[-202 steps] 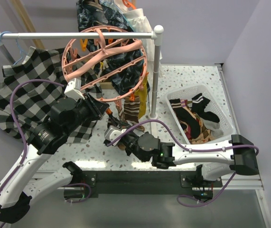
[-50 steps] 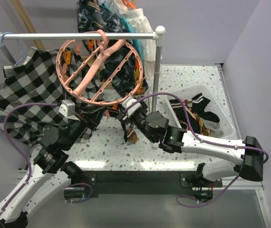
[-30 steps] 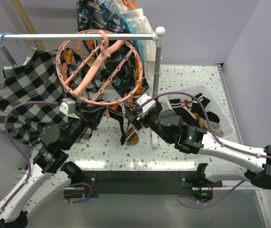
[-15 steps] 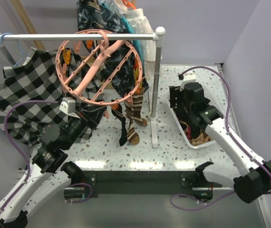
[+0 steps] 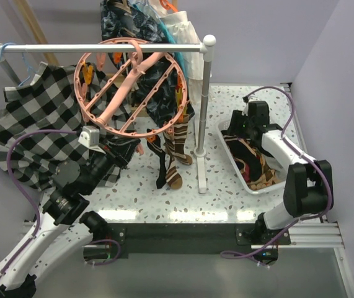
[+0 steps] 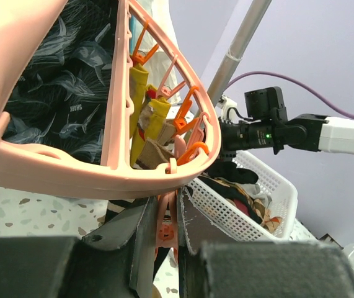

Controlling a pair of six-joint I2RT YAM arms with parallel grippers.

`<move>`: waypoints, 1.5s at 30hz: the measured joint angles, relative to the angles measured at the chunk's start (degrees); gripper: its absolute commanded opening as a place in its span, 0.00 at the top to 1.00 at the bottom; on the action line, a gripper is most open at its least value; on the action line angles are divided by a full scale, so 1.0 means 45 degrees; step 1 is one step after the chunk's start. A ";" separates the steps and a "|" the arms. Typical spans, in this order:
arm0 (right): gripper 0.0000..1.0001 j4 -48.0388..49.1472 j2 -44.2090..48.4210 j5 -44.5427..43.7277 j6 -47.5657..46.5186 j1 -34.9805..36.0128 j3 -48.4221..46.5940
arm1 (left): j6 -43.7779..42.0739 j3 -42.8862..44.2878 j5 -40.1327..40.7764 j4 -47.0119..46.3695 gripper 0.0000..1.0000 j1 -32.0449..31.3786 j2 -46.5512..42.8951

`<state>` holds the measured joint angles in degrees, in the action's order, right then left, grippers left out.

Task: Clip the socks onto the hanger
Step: Open the clamp at the hanger, then pick up the sock from the bin.

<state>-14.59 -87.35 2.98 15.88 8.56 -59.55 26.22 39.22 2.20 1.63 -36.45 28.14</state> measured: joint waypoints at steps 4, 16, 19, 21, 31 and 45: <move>0.45 0.0597 -0.0631 0.0704 0.0092 -0.0233 0.0000 | 0.0049 0.0000 -0.0010 -0.0005 1.00 0.0000 0.0034; 0.95 0.1870 -0.1763 0.1579 0.0219 -0.0612 0.0670 | 0.0073 0.0024 -0.0019 -0.0024 1.00 0.0000 0.0199; 1.00 0.2030 -0.1438 0.1569 0.0155 -0.0670 0.0899 | 0.0078 0.0073 -0.0078 -0.0019 1.00 0.0000 0.0228; 1.00 0.2089 -0.1200 0.1564 0.0121 -0.0665 0.0933 | 0.0083 0.0073 -0.0097 -0.0024 1.00 0.0000 0.0238; 0.55 0.2157 -0.0918 0.1579 0.0034 -0.0665 0.0908 | 0.0087 0.0073 -0.0107 -0.0010 1.00 0.0000 0.0238; 1.00 0.2103 -0.2837 0.1617 0.0243 -0.0675 0.0330 | 0.0092 0.0141 -0.0112 0.0049 1.00 0.0000 0.0330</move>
<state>-5.13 -100.12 10.26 16.97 5.52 -58.06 26.63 39.86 1.69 1.85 -36.45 29.63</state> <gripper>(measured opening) 0.066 0.197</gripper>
